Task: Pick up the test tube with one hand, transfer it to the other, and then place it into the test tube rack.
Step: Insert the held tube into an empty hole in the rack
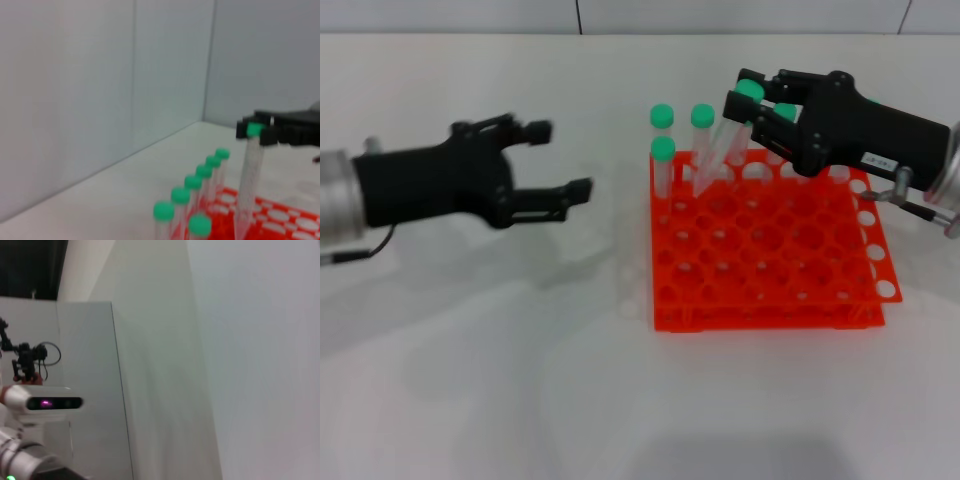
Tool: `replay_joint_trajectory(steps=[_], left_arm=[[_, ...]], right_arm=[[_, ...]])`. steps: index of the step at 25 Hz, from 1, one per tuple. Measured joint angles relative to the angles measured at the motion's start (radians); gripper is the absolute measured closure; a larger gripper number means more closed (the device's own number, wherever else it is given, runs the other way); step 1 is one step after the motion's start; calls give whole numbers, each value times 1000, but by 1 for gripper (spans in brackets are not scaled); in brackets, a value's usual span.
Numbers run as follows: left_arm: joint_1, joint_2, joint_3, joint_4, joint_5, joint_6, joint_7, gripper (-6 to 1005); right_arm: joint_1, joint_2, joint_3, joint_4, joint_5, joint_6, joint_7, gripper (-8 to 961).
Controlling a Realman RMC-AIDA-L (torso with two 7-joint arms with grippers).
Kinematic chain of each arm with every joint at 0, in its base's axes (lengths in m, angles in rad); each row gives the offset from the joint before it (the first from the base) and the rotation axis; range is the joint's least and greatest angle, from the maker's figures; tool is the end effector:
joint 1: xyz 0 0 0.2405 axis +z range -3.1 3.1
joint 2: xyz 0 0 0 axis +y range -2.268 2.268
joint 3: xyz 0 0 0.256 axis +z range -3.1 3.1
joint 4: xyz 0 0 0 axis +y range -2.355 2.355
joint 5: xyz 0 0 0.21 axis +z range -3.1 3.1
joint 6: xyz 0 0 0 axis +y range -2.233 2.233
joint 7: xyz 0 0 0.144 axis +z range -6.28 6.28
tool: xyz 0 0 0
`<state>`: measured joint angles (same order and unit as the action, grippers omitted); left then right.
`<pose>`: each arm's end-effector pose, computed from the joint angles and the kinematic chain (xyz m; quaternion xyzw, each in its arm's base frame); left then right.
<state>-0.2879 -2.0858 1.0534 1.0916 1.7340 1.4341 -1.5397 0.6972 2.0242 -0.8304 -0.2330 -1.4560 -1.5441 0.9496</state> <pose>-0.2390 0.3184 0.0288 -0.9394 -0.1665 -0.2297 0.1923 0.2036 0.3594 -0.0163 -0.8850 0.1027 0.4190 0.1751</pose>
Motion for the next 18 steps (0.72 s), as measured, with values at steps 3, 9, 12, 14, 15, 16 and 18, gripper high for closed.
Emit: replay_joint_trajectory(steps=[3,9,12,14,15,16,18], left_arm=[[69,0,-3,11,-17,0,34,105],[160,0,-5,6,-25,0,92,105],[179,0,-6,3,-25,-1,105,105],[185,0,-6,3,-24,-1,106,106],[188,0,-6,3,-24,-1,106,106],[190,0,-6,3,-24,-1,106,106],[192,0,-6,3,-23,-1,107,106]], right_arm=[[16,2,-11,3,-1,35,-9,704],[35,1,-24,0,4,87,-10,704],[43,0,-24,0,0,109,-9,705],[45,-1,-24,0,-1,123,-8,705],[45,0,-25,0,-2,128,-8,705],[45,0,-27,0,-2,132,-8,705],[45,0,-36,1,-1,140,-7,705]])
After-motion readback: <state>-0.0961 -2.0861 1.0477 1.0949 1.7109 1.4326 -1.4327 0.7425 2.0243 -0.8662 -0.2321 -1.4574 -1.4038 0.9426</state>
